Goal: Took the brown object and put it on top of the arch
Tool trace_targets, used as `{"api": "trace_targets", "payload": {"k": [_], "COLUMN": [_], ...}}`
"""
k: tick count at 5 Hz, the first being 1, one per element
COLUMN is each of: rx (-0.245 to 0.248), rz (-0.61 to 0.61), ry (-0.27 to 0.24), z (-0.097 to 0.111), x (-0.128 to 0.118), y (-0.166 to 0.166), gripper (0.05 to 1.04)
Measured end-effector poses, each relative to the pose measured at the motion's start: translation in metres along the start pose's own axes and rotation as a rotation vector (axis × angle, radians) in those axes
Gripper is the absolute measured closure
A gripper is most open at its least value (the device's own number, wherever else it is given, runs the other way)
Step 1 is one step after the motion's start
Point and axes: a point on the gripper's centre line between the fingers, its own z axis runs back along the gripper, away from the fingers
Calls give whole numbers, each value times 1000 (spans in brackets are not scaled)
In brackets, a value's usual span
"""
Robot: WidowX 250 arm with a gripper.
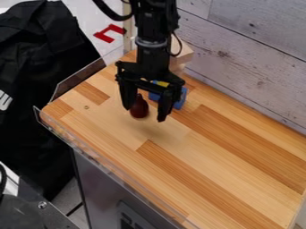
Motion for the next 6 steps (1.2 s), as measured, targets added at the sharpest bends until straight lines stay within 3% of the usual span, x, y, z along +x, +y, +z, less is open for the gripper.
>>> {"api": "trace_targets", "payload": {"k": [4,6], "rx": [36,37], "rz": [7,35], "ry": [-21,18], "z": [4,-6], "x": [9,28], "y": [14,24], "gripper": [85,85]}}
